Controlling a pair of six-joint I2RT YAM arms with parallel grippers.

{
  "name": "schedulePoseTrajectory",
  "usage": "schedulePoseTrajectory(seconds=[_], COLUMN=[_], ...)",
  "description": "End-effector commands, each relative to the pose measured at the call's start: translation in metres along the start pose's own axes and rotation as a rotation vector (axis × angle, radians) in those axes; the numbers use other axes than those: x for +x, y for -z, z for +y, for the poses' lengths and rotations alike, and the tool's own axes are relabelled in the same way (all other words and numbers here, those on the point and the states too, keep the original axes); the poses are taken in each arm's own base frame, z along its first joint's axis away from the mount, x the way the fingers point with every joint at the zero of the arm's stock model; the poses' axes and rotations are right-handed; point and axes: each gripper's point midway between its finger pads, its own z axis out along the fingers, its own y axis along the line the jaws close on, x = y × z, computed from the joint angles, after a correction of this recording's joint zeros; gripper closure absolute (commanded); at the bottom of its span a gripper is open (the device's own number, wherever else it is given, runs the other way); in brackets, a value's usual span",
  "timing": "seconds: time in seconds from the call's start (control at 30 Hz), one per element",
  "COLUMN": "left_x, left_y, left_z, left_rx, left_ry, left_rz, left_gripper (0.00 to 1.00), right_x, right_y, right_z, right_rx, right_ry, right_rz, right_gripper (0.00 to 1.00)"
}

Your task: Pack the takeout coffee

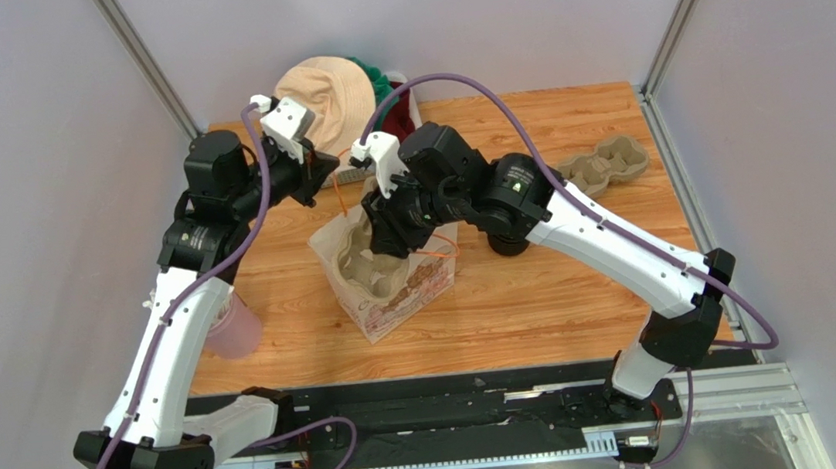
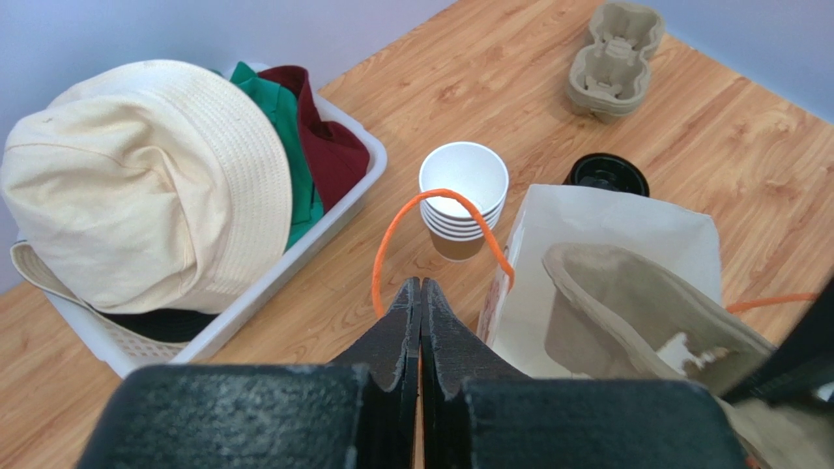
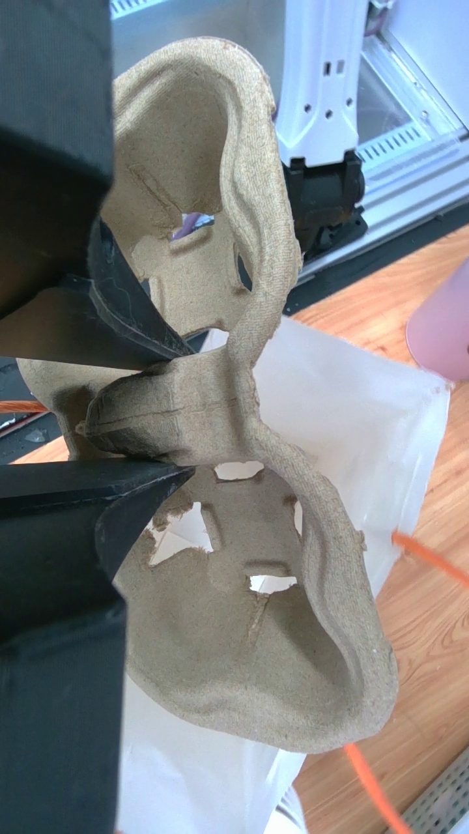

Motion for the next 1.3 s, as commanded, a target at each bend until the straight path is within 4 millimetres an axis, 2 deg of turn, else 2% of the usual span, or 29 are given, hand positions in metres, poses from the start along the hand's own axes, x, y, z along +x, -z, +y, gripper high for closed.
schedulePoseTrajectory(seconds=[0.0, 0.13, 0.17, 0.2, 0.23, 0.33, 0.43, 0.63, 0.77, 0.83, 0.87, 0.9, 0.97, 1.0, 1.03, 1.27], left_x=[-0.024, -0.025, -0.024, -0.024, -0.023, -0.02, -0.014, -0.004, 0.004, 0.012, 0.011, 0.013, 0.012, 0.011, 0.007, -0.018], left_y=[0.017, 0.019, 0.017, 0.016, 0.015, 0.007, -0.005, -0.024, -0.036, -0.042, -0.043, -0.044, -0.043, -0.042, -0.039, -0.012], left_z=[-0.014, -0.02, -0.02, -0.02, -0.018, -0.013, -0.005, 0.017, 0.022, 0.022, 0.021, 0.02, 0.018, 0.018, 0.018, 0.009], left_rx=[0.035, 0.064, 0.067, 0.069, 0.064, 0.06, 0.054, -0.016, -0.004, 0.012, 0.019, 0.027, 0.036, 0.034, 0.027, -0.006], left_ry=[0.008, 0.008, 0.004, -0.002, -0.006, -0.016, -0.02, -0.046, -0.042, -0.029, -0.026, -0.021, -0.015, -0.016, -0.017, -0.006], left_rz=[-0.072, -0.073, -0.07, -0.068, -0.066, -0.047, -0.016, 0.013, 0.049, 0.075, 0.074, 0.078, 0.073, 0.07, 0.057, -0.032], left_gripper=[1.0, 1.0, 0.92, 0.79, 0.53, 0.37, 0.31, 0.31, 0.34, 0.44, 0.51, 0.67, 0.82, 0.94, 0.99, 1.0], right_x=[-0.017, -0.015, -0.015, -0.017, -0.018, -0.021, -0.021, -0.018, -0.019, -0.019, -0.018, -0.018, -0.019, -0.019, -0.02, -0.027], right_y=[0.0, -0.005, -0.004, -0.002, -0.001, 0.006, 0.01, 0.011, 0.012, 0.013, 0.013, 0.013, 0.014, 0.014, 0.014, 0.01], right_z=[-0.011, -0.015, -0.014, -0.012, -0.011, -0.009, -0.007, -0.002, 0.001, 0.002, 0.001, 0.001, 0.0, -0.002, -0.003, -0.012], right_rx=[0.021, 0.016, 0.012, 0.006, -0.001, -0.005, -0.016, -0.044, -0.057, -0.06, -0.06, -0.058, -0.05, -0.04, -0.034, 0.026], right_ry=[-0.046, -0.063, -0.061, -0.059, -0.054, -0.039, -0.031, -0.03, -0.03, -0.03, -0.029, -0.027, -0.025, -0.025, -0.026, -0.053], right_rz=[-0.054, -0.042, -0.043, -0.048, -0.052, -0.068, -0.072, -0.063, -0.066, -0.067, -0.064, -0.064, -0.07, -0.07, -0.072, -0.086], right_gripper=[0.69, 0.69, 0.69, 0.69, 0.69, 0.69, 0.69, 0.69, 0.69, 0.69, 0.69, 0.69, 0.69, 0.69, 0.69, 0.69])
